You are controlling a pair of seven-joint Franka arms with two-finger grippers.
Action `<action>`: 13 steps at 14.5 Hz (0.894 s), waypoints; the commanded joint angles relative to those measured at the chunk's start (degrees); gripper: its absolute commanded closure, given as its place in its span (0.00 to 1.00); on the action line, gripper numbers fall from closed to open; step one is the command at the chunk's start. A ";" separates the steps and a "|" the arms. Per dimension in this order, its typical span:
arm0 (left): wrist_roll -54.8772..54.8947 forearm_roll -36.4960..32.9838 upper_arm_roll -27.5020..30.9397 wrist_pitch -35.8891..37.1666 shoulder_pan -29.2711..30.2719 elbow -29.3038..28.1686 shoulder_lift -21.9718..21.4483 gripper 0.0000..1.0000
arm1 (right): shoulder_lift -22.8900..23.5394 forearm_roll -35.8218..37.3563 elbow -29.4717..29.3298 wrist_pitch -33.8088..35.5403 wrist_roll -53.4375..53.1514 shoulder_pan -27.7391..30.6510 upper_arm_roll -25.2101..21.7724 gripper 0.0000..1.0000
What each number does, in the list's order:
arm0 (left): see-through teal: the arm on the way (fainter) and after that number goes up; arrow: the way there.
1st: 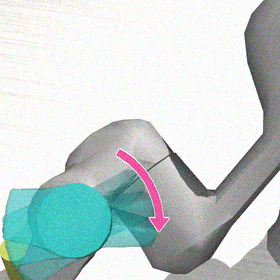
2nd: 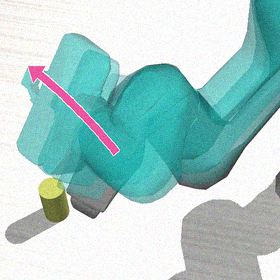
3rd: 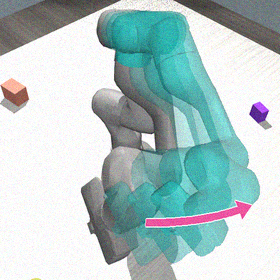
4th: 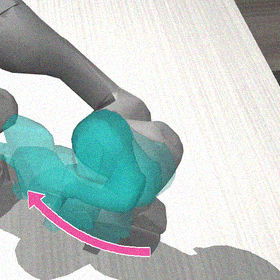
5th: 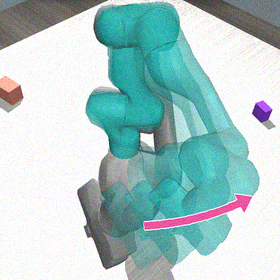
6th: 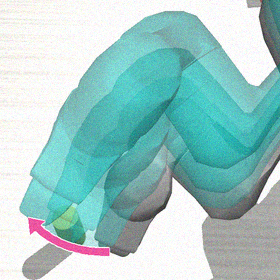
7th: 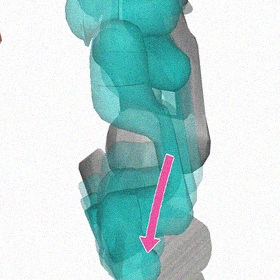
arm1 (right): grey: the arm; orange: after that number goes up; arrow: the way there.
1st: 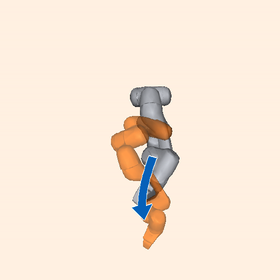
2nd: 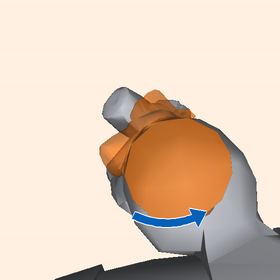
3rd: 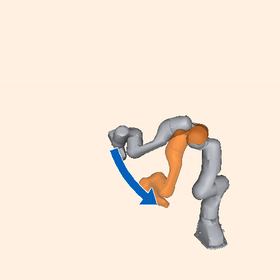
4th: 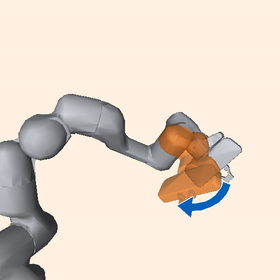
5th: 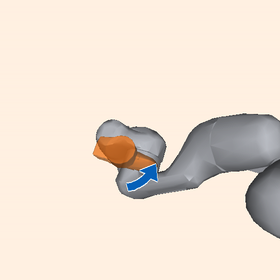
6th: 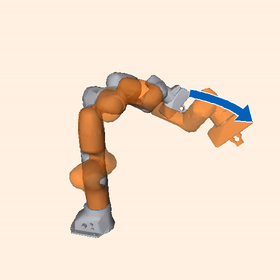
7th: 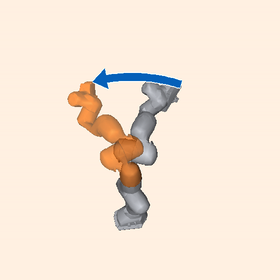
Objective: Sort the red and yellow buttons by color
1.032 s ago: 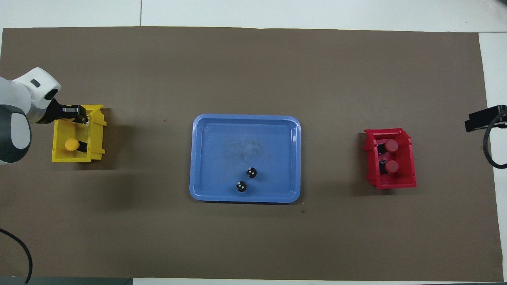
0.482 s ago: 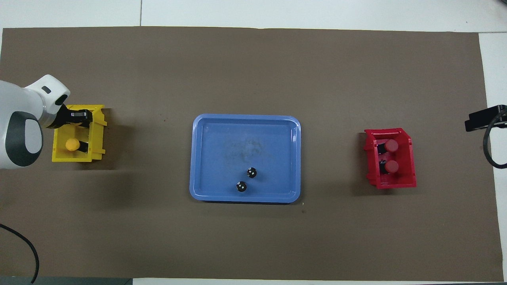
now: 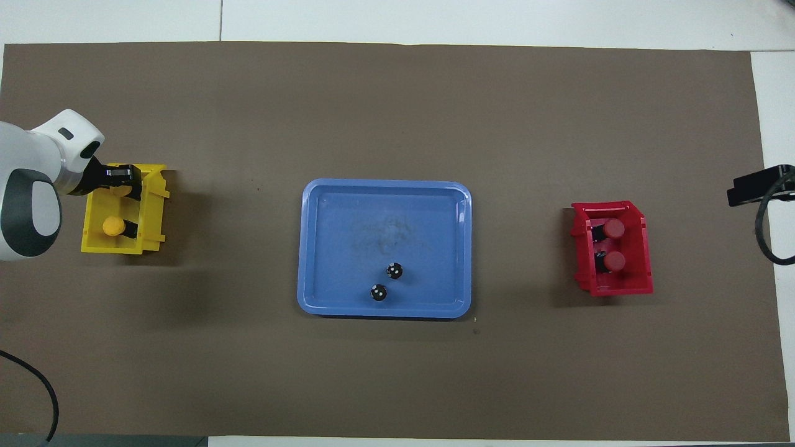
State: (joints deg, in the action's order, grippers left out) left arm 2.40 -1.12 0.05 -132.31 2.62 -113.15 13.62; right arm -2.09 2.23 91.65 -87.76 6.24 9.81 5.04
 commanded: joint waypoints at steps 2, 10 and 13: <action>-0.38 -0.28 -0.58 13.01 -0.51 8.53 -0.87 0.00 | 0.07 -0.65 -0.42 0.40 -0.61 -0.23 -0.12 0.00; -0.56 0.42 -1.11 40.28 -7.10 17.44 -14.39 0.00 | 0.07 -0.65 -0.59 0.31 -0.61 -0.23 0.32 0.00; -0.38 0.33 -1.02 43.54 -7.10 17.61 -17.65 0.00 | 0.07 -0.56 -0.68 0.22 -0.61 -0.23 0.32 0.00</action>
State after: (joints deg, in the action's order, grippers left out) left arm 1.73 -1.10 -1.38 -90.65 -4.48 -94.77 -2.12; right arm -2.09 2.23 91.61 -87.76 6.24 9.47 5.30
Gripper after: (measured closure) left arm 0.000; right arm 0.000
